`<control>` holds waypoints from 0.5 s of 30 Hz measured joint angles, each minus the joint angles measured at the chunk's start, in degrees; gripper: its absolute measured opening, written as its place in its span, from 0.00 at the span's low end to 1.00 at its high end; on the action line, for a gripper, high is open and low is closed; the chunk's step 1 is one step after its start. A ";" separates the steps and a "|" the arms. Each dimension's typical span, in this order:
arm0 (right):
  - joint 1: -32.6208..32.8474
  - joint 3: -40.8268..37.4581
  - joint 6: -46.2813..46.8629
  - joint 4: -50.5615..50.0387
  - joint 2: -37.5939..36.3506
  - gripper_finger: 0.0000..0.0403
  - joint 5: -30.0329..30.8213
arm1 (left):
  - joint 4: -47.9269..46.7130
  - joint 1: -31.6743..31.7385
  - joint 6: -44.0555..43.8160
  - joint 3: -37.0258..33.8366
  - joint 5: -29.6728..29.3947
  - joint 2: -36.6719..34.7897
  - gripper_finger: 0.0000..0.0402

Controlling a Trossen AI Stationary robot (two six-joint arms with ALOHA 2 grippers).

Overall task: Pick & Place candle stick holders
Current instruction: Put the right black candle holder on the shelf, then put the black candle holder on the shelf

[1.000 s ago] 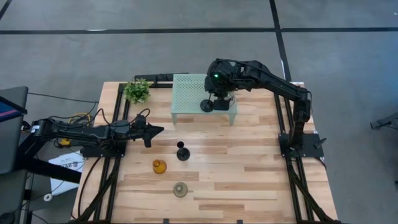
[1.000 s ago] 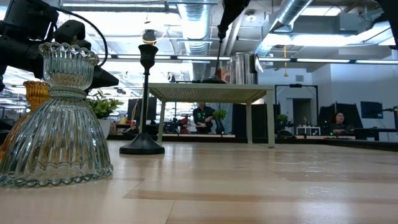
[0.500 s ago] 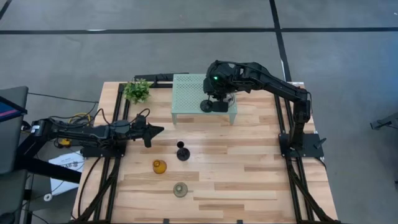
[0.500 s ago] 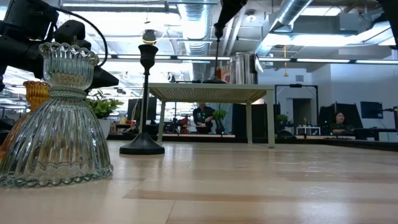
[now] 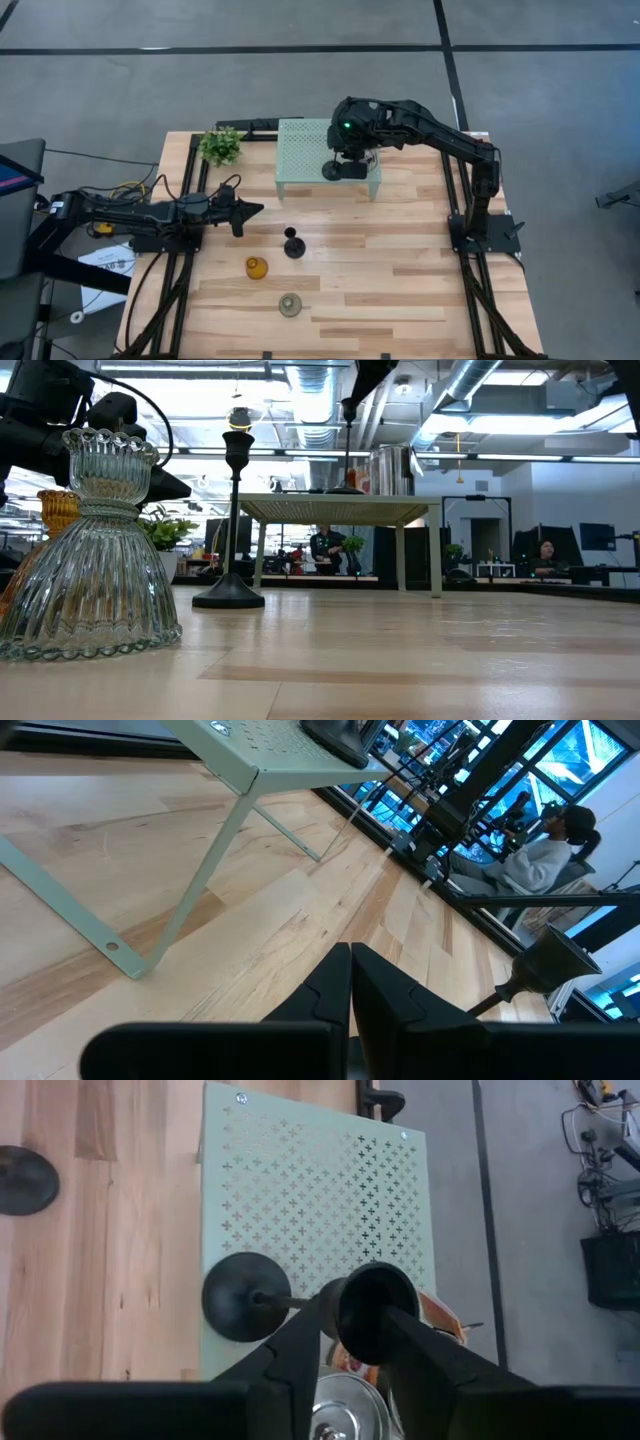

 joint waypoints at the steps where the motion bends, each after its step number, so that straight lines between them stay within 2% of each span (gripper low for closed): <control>1: 0.00 0.00 -0.11 0.00 0.00 0.27 0.04 | 0.00 0.01 0.00 0.00 0.00 0.01 0.03; 6: 0.26 0.37 -0.53 0.33 0.00 0.30 0.06 | 0.00 0.00 0.00 0.00 0.00 0.01 0.03; 15: 1.20 5.87 -1.52 2.12 -0.09 0.30 0.25 | 0.00 0.01 0.00 0.01 -0.01 0.01 0.03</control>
